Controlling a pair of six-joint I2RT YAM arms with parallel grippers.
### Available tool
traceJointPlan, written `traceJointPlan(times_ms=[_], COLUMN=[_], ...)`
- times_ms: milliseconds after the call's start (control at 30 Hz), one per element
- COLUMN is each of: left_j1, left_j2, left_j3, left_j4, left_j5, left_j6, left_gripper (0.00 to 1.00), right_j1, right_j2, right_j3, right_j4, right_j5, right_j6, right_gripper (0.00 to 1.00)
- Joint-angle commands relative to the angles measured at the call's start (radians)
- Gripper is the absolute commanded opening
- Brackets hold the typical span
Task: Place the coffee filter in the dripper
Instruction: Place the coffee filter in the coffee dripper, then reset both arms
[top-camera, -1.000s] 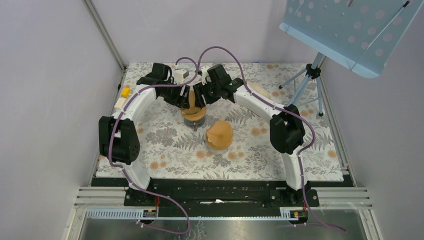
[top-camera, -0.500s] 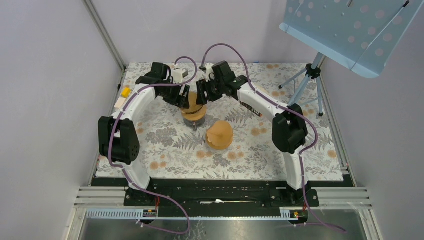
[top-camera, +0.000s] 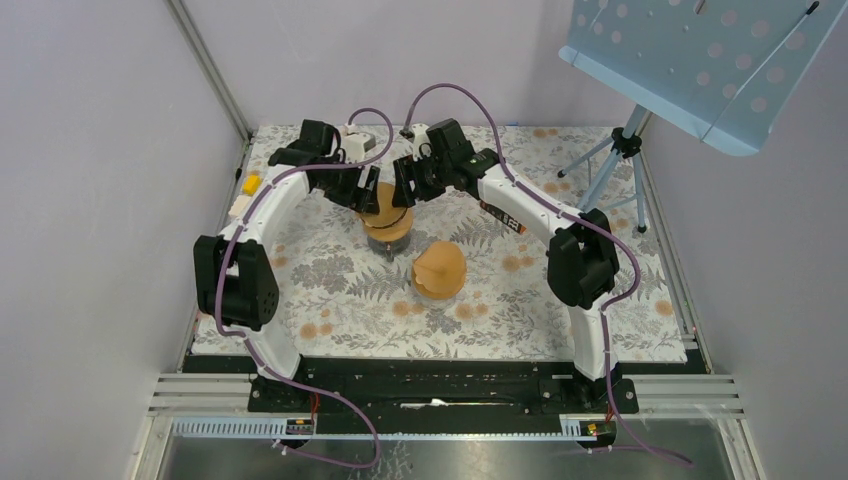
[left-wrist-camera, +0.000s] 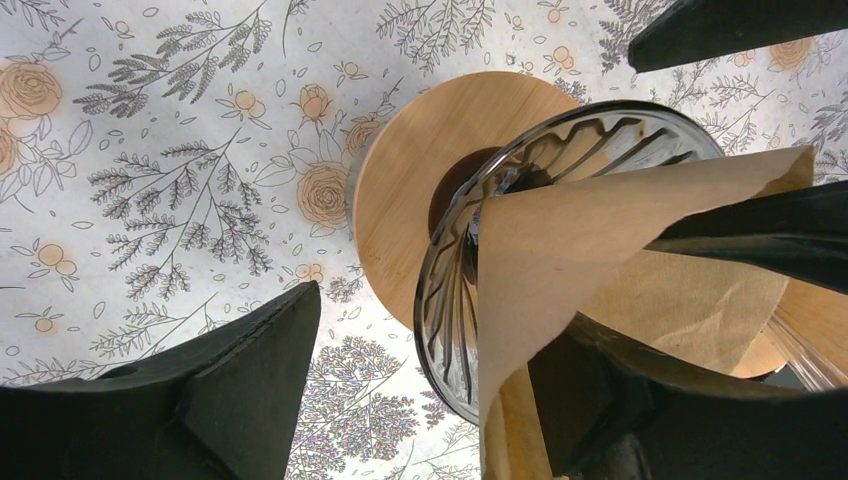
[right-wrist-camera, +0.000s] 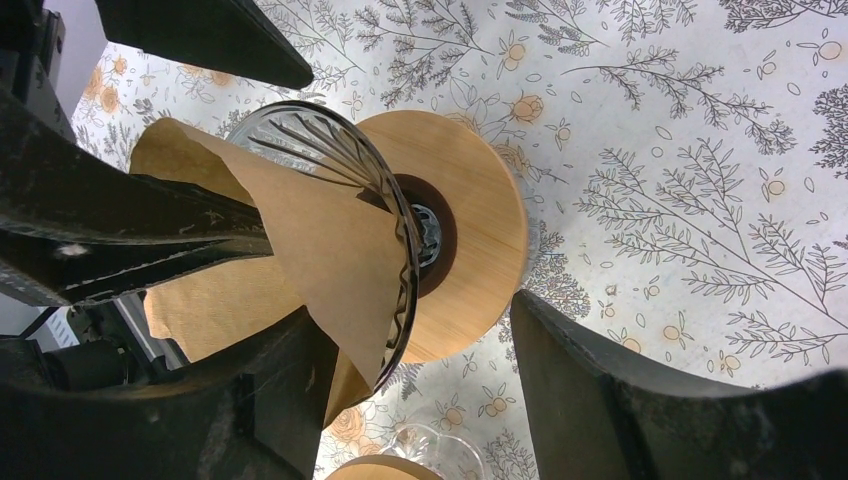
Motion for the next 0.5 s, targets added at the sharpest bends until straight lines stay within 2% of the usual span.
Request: traceJointPlan(times_ms=[0, 467], left_j1=[0.006, 0.02], left_j2=[-0.065, -0.116], left_j3=[0.061, 0.096], left_j4=[-0.009, -0.05], left_j5=[0.029, 0.041], left_j6=[0.011, 0.029], left_gripper=[0.78, 0.82], right_j1=[-0.005, -0.008], right_j2=[-0.056, -0.088], right_j3=[0.049, 0.068], right_j4=[-0.008, -0.024], right_j5=[-0.022, -0.039], right_j6=[0.01, 0.003], right_gripper=[0.7, 0.71])
